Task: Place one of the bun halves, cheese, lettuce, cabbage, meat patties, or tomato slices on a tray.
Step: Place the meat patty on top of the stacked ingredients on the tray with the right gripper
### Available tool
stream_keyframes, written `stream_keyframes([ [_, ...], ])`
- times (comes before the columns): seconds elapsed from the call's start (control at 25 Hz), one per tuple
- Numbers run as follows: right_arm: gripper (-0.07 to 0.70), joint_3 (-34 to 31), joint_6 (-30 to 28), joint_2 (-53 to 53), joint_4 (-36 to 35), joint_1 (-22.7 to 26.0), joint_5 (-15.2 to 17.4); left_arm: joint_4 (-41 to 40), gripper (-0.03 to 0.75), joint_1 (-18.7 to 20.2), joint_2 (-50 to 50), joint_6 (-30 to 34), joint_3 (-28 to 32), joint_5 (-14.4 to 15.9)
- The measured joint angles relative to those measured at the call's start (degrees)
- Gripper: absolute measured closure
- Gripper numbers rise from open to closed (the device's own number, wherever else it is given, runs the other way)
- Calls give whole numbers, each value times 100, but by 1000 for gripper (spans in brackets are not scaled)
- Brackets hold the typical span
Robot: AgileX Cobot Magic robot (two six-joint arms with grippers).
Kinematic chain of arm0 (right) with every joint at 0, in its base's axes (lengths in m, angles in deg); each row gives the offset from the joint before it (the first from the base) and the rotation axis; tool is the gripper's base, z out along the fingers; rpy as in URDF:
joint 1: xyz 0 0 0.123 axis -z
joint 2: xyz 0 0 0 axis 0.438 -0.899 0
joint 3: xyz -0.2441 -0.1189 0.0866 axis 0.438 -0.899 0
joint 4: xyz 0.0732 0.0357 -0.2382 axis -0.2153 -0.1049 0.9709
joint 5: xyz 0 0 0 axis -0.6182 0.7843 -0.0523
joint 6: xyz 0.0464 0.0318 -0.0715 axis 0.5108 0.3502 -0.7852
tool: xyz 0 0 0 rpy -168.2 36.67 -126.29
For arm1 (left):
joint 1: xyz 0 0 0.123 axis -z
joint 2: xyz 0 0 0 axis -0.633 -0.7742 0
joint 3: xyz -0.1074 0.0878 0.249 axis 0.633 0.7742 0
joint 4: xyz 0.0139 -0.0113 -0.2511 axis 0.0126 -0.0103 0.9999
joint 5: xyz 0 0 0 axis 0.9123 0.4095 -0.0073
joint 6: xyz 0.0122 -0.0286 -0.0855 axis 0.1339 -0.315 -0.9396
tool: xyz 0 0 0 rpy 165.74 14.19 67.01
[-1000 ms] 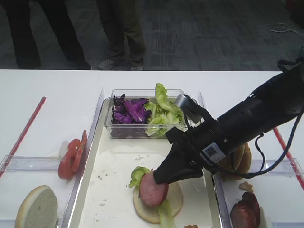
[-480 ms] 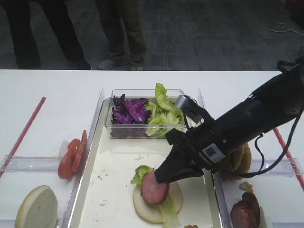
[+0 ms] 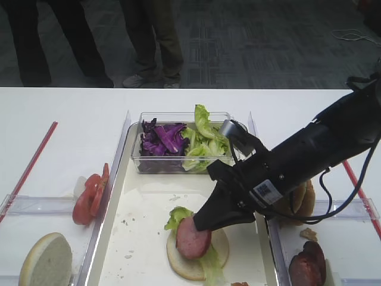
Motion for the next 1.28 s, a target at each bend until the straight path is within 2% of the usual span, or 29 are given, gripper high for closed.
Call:
stream_keyframes([
  [0.56, 510, 0, 145, 0, 174, 0, 1, 0, 315, 0, 0, 0, 0, 0],
  [0.96, 234, 0, 284, 0, 174, 0, 32, 0, 315, 0, 0, 0, 0, 0],
  [1.28, 200, 84, 525, 0, 187, 0, -8, 0, 315, 0, 0, 0, 0, 0],
])
